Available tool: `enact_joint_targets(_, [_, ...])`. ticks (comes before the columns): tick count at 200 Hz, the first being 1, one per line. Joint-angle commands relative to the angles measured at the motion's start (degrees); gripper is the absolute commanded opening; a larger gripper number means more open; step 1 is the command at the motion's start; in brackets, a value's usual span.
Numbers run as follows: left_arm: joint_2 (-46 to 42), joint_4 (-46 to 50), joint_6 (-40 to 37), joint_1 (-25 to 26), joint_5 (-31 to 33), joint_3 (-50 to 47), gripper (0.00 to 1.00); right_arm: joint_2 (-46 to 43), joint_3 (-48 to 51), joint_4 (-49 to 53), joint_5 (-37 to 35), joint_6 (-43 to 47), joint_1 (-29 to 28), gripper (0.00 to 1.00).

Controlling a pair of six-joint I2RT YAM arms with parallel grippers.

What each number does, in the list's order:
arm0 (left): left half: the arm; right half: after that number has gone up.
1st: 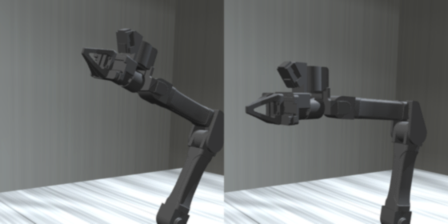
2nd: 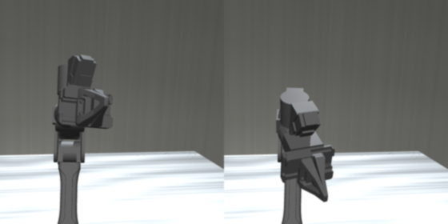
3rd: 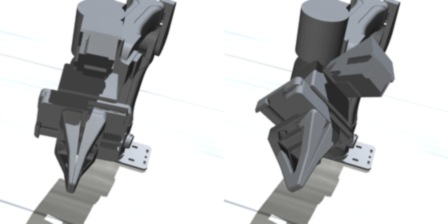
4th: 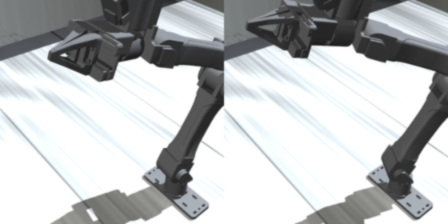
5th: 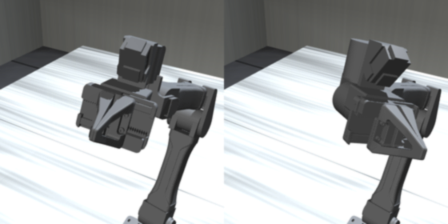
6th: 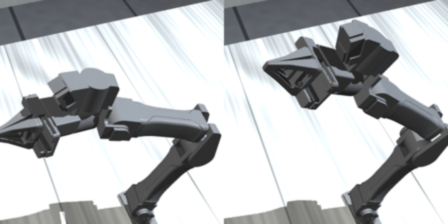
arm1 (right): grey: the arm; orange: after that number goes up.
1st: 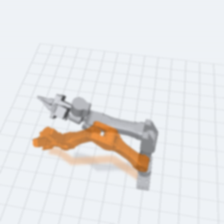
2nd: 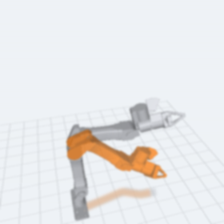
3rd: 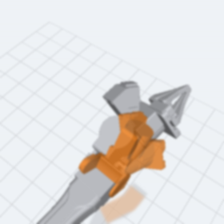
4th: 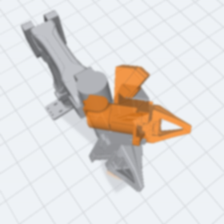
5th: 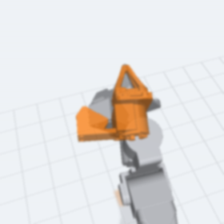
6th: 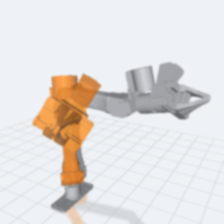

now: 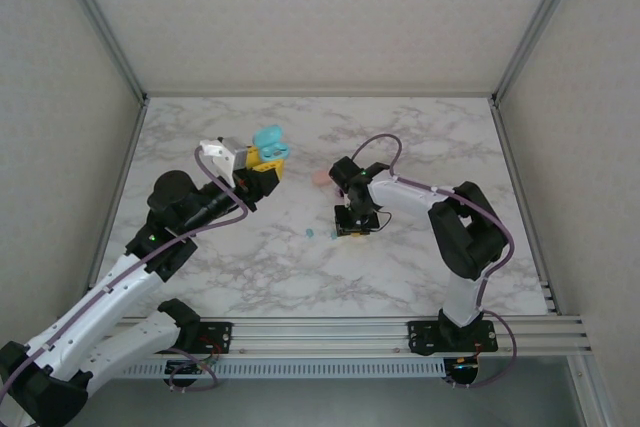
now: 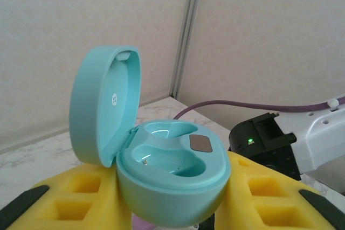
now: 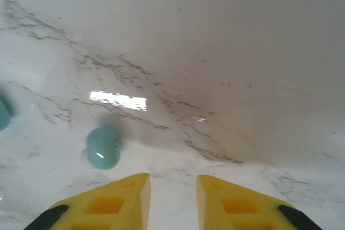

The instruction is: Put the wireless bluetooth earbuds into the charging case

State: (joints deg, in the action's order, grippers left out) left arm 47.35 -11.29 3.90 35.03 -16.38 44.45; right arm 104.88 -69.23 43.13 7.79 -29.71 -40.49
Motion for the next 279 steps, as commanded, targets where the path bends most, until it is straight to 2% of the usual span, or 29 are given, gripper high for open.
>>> enact_joint_targets(1, [-0.1,-1.0,0.4,-0.4,-0.4,1.5,0.29,-2.0,0.0,-4.0,4.0,-2.2,-0.1,0.30])
enact_joint_targets(36, [-0.3,-0.6,0.4,-0.4,-0.3,1.6,0.29,0.1,-1.2,-5.1,5.2,-3.6,-0.3,0.34])
enact_joint_targets(132, [0.7,-1.0,0.8,-0.4,-0.5,1.9,0.29,3.5,-1.2,-1.9,3.1,-1.9,-0.9,0.32])
enact_joint_targets(173, [0.5,-0.8,0.8,-0.4,-0.4,1.9,0.29,1.3,0.1,0.7,-0.3,-0.2,-0.6,0.28])
enact_joint_targets(243, [0.8,-0.9,0.8,-0.4,-0.7,1.9,0.29,-1.6,1.8,1.6,-2.9,-0.4,0.5,0.28])
enact_joint_targets(279, [0.5,-0.7,0.7,-0.4,0.0,1.5,0.29,-2.8,-0.6,-0.4,1.0,-0.7,0.1,0.31])
